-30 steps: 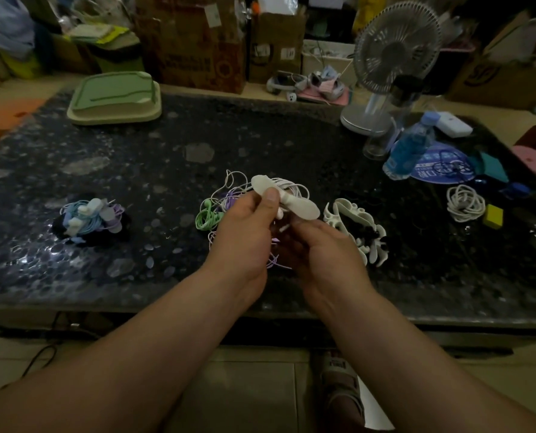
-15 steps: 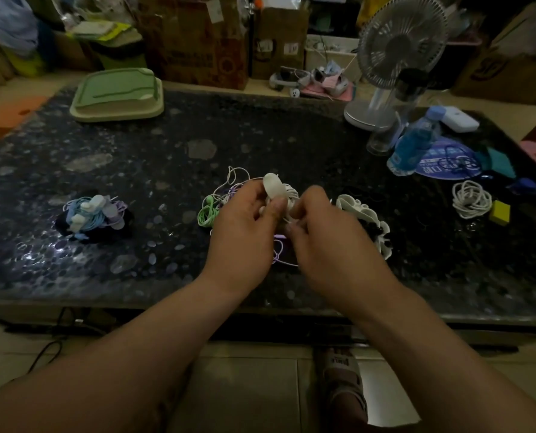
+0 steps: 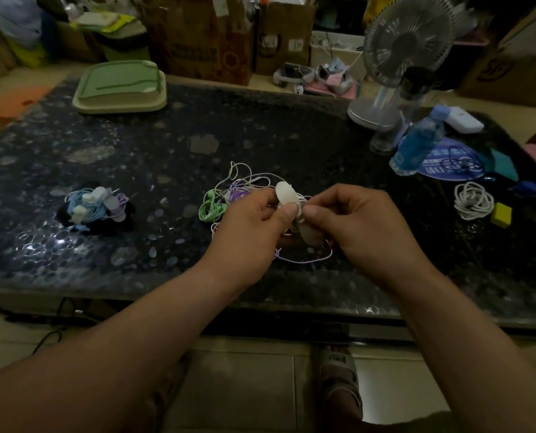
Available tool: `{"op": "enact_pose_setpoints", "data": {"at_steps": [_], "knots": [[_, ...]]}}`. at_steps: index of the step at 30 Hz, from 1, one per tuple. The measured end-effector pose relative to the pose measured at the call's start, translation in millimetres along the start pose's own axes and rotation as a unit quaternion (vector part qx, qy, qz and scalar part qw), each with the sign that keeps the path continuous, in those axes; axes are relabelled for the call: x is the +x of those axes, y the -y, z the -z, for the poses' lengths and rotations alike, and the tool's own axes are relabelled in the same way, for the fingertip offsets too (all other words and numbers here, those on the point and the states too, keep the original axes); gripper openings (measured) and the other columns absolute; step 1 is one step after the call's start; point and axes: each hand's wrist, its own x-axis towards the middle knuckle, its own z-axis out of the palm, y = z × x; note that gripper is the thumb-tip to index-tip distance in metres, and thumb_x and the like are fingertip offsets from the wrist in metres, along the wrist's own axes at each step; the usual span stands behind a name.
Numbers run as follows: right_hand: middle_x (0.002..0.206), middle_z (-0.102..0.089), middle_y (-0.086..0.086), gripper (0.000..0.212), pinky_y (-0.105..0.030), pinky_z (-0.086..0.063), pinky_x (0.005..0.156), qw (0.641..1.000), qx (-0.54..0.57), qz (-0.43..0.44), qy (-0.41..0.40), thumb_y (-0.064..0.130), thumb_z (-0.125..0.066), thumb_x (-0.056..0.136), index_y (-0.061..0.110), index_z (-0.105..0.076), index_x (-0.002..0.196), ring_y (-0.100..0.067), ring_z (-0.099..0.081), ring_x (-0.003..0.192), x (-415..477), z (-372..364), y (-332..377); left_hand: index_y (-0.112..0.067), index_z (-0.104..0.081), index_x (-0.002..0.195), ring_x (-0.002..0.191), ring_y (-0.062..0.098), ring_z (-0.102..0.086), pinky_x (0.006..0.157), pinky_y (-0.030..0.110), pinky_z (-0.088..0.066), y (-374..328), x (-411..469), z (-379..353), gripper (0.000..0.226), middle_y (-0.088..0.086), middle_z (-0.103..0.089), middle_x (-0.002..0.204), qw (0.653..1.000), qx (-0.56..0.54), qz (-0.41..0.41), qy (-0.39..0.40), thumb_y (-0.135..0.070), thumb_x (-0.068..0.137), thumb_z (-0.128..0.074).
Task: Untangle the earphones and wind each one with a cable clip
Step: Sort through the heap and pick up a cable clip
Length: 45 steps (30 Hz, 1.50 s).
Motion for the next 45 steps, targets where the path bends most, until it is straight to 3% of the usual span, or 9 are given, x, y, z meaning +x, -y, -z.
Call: {"op": "enact_pose_setpoints", "data": {"at_steps": [3,10,14,23,27,30,34,38,45], "knots": [[0.082,-0.078,0.004,0.005,-0.02,-0.056,0.062,0.999,-0.033,0.019,-0.017,0.02,-0.074,0.096,0.023,-0.077,0.094,-0.006,-0.073,0.073,1,-3,-4,-0.004,-0.067,0.124,0.091,0.015,-0.078,0.072,0.02,-0.059,-4,-2,2,0.022,0.01,-0.079,0.103,1.0,-0.023,0.014,0.013,-0.008,0.107,-0.054],[0.084,-0.077,0.007,0.012,-0.016,-0.054,0.064,0.999,-0.037,0.016,-0.005,0.015,-0.068,0.1,0.023,-0.076,0.099,-0.003,-0.072,0.076,4,-2,-9,-0.005,-0.067,0.124,0.094,0.015,-0.078,0.075,0.023,-0.061,-5,1,8,0.022,0.005,-0.08,0.101,0.999,-0.023,0.04,0.024,-0.012,0.108,-0.054],[0.091,-0.078,0.006,0.01,-0.033,-0.063,0.079,0.999,-0.026,0.021,0.002,0.015,-0.071,0.098,0.022,-0.076,0.098,-0.009,-0.075,0.087,4,-5,-11,-0.004,-0.066,0.123,0.096,0.018,-0.078,0.083,0.029,-0.063,-6,0,8,0.021,0.007,-0.08,0.101,0.998,-0.025,0.044,0.038,-0.014,0.108,-0.054],[0.09,-0.074,0.007,0.004,-0.023,-0.053,0.068,1.0,0.007,-0.01,-0.018,0.024,-0.067,0.1,0.027,-0.07,0.1,0.0,-0.069,0.077,6,-12,-14,0.0,-0.068,0.116,0.092,0.021,-0.078,0.079,0.029,-0.064,-2,2,8,0.02,0.008,-0.08,0.093,0.995,-0.065,0.071,0.022,-0.012,0.108,-0.054],[0.097,-0.072,0.008,0.008,-0.03,-0.054,0.077,0.997,0.034,-0.033,-0.055,0.031,-0.064,0.102,0.028,-0.069,0.106,-0.002,-0.066,0.084,8,-7,-14,0.001,-0.07,0.11,0.092,0.023,-0.077,0.079,0.031,-0.063,-1,9,15,0.024,0.007,-0.079,0.089,0.985,-0.109,0.13,-0.013,-0.019,0.107,-0.057],[0.103,-0.075,0.007,0.013,-0.036,-0.059,0.085,0.997,0.04,-0.059,0.006,0.036,-0.068,0.099,0.028,-0.069,0.109,-0.011,-0.072,0.097,8,-17,-16,0.002,-0.069,0.115,0.098,0.025,-0.077,0.079,0.033,-0.064,0,11,26,0.026,0.017,-0.078,0.105,0.973,-0.162,0.162,-0.04,-0.02,0.105,-0.06],[0.093,-0.078,0.001,0.01,-0.039,-0.062,0.081,0.997,0.015,-0.058,0.052,0.032,-0.072,0.098,0.023,-0.072,0.104,-0.016,-0.075,0.087,11,-46,-11,0.0,-0.069,0.113,0.091,0.022,-0.077,0.075,0.03,-0.063,1,6,46,0.021,0.012,-0.079,0.097,0.963,-0.191,0.172,-0.077,-0.017,0.104,-0.061],[0.087,-0.078,0.001,0.007,-0.031,-0.058,0.072,0.997,0.019,-0.054,0.056,0.024,-0.074,0.096,0.02,-0.071,0.101,-0.011,-0.074,0.08,17,-85,5,-0.006,-0.073,0.112,0.085,0.02,-0.078,0.068,0.027,-0.062,-1,-9,78,0.022,0.009,-0.08,0.095,0.966,-0.156,0.175,-0.108,-0.022,0.106,-0.06],[0.102,-0.077,-0.01,0.013,-0.041,-0.064,0.083,0.982,0.137,-0.093,0.092,0.014,-0.068,0.099,0.01,-0.069,0.111,-0.024,-0.076,0.094,25,-173,38,-0.011,-0.071,0.118,0.096,0.025,-0.078,0.088,0.041,-0.063,-1,-29,144,0.034,0.008,-0.081,0.104,0.949,-0.194,0.166,-0.184,-0.035,0.111,-0.048]]}}
